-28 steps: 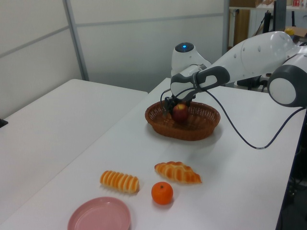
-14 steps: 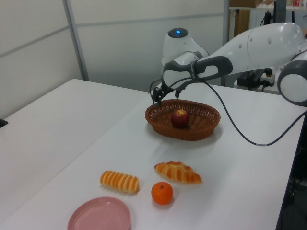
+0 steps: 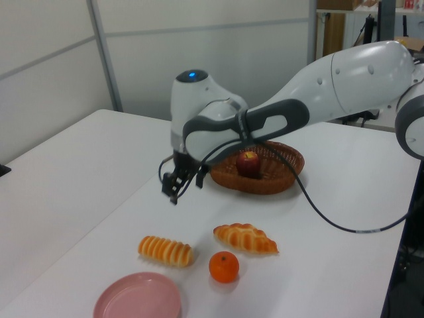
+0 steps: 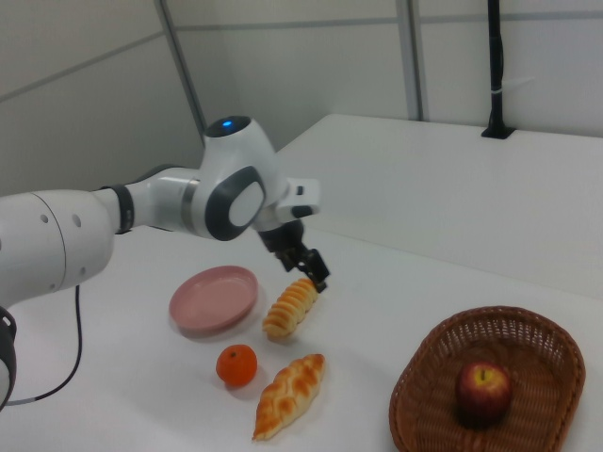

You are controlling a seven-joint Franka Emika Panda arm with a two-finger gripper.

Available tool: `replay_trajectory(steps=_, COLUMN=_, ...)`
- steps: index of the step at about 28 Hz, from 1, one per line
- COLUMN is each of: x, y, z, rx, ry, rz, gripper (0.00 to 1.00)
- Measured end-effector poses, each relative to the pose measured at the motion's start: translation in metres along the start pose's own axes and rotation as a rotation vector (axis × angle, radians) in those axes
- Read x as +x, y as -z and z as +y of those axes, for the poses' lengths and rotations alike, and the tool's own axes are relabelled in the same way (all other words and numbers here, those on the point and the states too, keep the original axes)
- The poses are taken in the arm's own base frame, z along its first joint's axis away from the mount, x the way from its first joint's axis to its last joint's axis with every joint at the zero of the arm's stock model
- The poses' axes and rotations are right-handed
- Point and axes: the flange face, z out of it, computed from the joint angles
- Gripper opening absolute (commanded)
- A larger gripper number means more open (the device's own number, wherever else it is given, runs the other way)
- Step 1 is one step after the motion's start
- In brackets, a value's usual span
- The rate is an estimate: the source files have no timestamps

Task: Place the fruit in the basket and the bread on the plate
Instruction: 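Move the gripper to the striped spiral bread and grasp it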

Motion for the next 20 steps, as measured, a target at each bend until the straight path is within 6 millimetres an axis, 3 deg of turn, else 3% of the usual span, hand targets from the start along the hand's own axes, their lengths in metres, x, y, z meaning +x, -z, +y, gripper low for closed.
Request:
replay_trajectory(steps=9, x=-0.022, y=-0.047, z=-0.062, rx=0.014, ry=0.091, rz=-0.036, gripper=1.0)
replay_trajectory(steps=16, x=-0.033, y=-0.089, z=-0.082, rx=-0.02, ry=0.15, rz=-0.055, gripper=0.98)
replay_trajectory(steps=18, x=-0.036, y=-0.096, z=-0.086, rx=-0.03, ry=0.161, rz=-0.059, gripper=0.89)
replay_trajectory(steps=19, x=-0.037, y=-0.098, z=-0.088, rx=-0.034, ry=0.165, rz=-0.06, gripper=0.74)
replay_trajectory(steps=20, x=-0.038, y=-0.099, z=-0.089, rx=-0.037, ry=0.166, rz=-0.061, gripper=0.66)
